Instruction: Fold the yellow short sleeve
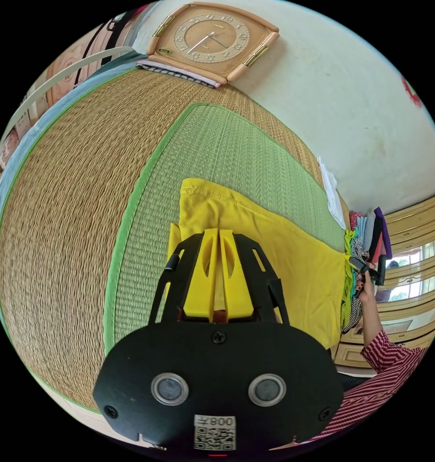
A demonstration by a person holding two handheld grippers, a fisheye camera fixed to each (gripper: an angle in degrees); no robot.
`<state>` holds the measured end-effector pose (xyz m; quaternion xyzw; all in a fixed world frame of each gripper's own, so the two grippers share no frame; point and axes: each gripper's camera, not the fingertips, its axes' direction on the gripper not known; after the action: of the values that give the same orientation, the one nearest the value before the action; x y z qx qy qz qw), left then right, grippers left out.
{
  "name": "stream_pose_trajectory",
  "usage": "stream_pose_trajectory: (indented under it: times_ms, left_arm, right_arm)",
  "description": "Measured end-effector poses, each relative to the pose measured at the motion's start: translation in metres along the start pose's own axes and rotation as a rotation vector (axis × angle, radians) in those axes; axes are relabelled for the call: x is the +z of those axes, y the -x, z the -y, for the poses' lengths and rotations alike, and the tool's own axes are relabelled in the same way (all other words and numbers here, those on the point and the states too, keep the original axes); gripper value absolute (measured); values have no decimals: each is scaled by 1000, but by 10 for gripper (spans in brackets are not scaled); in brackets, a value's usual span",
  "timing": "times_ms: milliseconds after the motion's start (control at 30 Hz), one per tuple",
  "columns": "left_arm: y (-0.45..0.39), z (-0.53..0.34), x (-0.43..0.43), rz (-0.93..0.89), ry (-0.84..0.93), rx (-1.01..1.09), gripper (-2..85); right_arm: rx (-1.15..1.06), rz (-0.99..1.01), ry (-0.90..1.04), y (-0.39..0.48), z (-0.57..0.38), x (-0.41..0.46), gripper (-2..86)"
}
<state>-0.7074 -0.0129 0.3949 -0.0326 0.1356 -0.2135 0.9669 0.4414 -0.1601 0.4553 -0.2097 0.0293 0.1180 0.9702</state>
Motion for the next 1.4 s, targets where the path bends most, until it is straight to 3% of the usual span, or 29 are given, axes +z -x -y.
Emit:
stream_pose_trajectory:
  times_ms: [333, 633, 800, 1400]
  left_arm:
    - [10, -55, -69, -45, -39, -46, 27]
    - [43, -197, -137, -43, 37, -156, 70]
    - [40, -225, -137, -40, 121, -165, 65]
    - [12, -264, -178, 10, 89, -138, 22]
  right_arm:
    - [114, 138, -6, -64, -47, -4, 60]
    - [103, 273, 114, -89, -218, -19, 75]
    - [136, 284, 145, -104, -286, -19, 83]
    - [129, 308, 172, -127, -326, 19, 40]
